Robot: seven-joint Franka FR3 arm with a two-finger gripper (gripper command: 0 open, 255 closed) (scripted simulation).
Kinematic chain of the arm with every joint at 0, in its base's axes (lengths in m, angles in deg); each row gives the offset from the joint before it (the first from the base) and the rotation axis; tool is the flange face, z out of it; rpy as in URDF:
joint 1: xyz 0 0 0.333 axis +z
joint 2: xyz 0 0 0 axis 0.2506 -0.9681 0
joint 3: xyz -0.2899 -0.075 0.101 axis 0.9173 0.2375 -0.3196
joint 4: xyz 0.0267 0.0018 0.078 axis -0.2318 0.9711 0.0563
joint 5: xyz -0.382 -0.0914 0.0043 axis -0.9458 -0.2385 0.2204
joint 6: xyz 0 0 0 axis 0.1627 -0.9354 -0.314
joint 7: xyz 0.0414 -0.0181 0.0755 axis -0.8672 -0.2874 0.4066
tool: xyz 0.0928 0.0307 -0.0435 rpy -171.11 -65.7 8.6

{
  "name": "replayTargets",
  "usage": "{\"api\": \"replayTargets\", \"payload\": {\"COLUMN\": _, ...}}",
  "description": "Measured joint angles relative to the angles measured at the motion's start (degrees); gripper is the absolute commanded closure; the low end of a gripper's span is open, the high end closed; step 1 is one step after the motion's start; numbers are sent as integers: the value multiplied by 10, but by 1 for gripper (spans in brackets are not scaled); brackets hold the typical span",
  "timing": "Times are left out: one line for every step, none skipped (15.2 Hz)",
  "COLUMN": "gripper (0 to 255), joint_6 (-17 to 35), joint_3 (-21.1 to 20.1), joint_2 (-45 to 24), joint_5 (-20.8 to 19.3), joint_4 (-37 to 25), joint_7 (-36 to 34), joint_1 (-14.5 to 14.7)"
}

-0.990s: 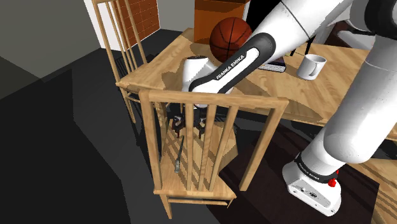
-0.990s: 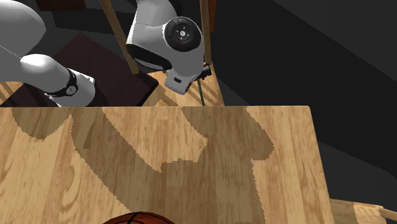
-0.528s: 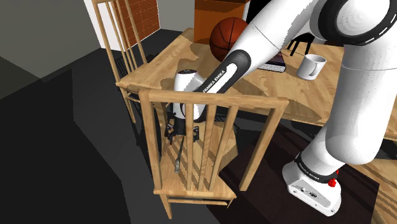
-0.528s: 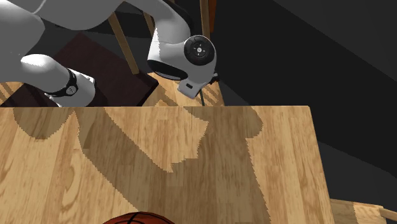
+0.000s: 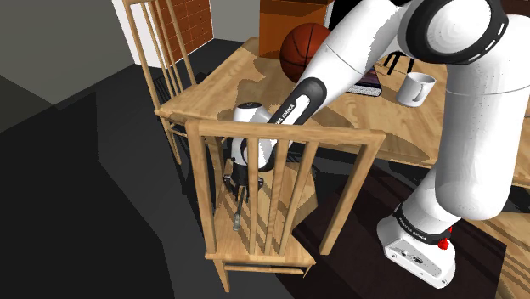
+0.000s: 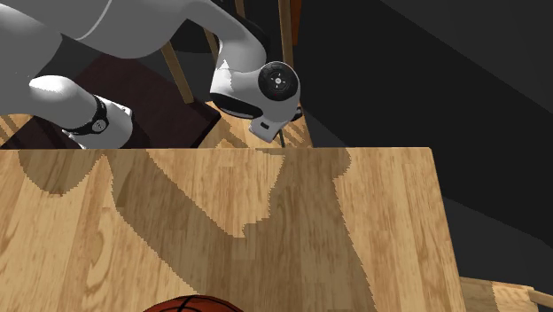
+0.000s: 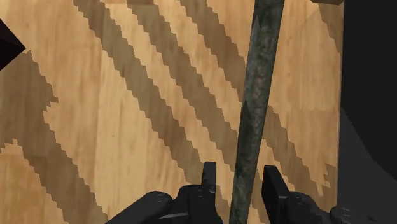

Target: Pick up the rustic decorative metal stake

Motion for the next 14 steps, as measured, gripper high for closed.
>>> {"api": "replayTargets", "payload": {"gripper": 255, "joint_6": 0, "joint_3": 0, "joint_2": 0, "joint_5": 0, "joint_4": 0, "joint_7": 0, "joint_1": 0}}
{"api": "replayTargets", "payload": {"gripper": 255, "joint_6": 0, "joint_3": 0, "joint_2": -1, "joint_5": 0, "joint_4": 0, "joint_7": 0, "joint_1": 0}}
{"api": "replayTargets", "payload": {"gripper": 255, "joint_6": 0, "joint_3": 0, "joint_2": -1, "joint_5": 0, "joint_4": 0, "joint_7": 0, "joint_1": 0}}
{"api": "replayTargets", "payload": {"gripper": 255, "joint_6": 0, "joint_3": 0, "joint_2": -1, "joint_5": 0, "joint_4": 0, "joint_7": 0, "joint_1": 0}}
{"api": "replayTargets", "payload": {"gripper": 255, "joint_6": 0, "joint_3": 0, "joint_2": -1, "joint_5": 0, "joint_4": 0, "joint_7": 0, "joint_1": 0}}
{"api": "replayTargets", "payload": {"gripper": 255, "joint_6": 0, "joint_3": 0, "joint_2": -1, "joint_5": 0, "joint_4": 0, "joint_7": 0, "joint_1": 0}}
{"api": "replayTargets", "payload": {"gripper": 255, "joint_6": 0, "joint_3": 0, "joint_2": -1, "joint_5": 0, "joint_4": 0, "joint_7": 0, "joint_1": 0}}
{"api": "replayTargets", "payload": {"gripper": 255, "joint_6": 1, "joint_3": 1, "joint_2": -1, "joint_5": -1, "joint_4": -1, "joint_7": 0, "joint_1": 1}}
{"api": "replayTargets", "payload": {"gripper": 255, "joint_6": -2, "joint_3": 0, "joint_2": 2, "joint_5": 1, "joint_4": 0, "joint_7": 0, "joint_1": -1}}
{"api": "replayTargets", "payload": {"gripper": 255, "joint_6": -6, "joint_3": -1, "joint_2": 7, "joint_5": 2, "joint_4": 0, "joint_7": 0, "joint_1": -2}}
{"api": "replayTargets", "payload": {"gripper": 255, "joint_6": -11, "joint_3": -2, "joint_2": 12, "joint_5": 3, "joint_4": 0, "joint_7": 1, "joint_1": -4}}
{"api": "replayTargets", "payload": {"gripper": 255, "joint_6": -16, "joint_3": -4, "joint_2": 21, "joint_5": 7, "joint_4": 3, "joint_7": 1, "joint_1": -7}}
{"api": "replayTargets", "payload": {"gripper": 255, "joint_6": -23, "joint_3": -6, "joint_2": 27, "joint_5": 8, "joint_4": 2, "joint_7": 1, "joint_1": -8}}
{"api": "replayTargets", "payload": {"gripper": 255, "joint_6": -29, "joint_3": -7, "joint_2": 35, "joint_5": 11, "joint_4": 3, "joint_7": 1, "joint_1": -10}}
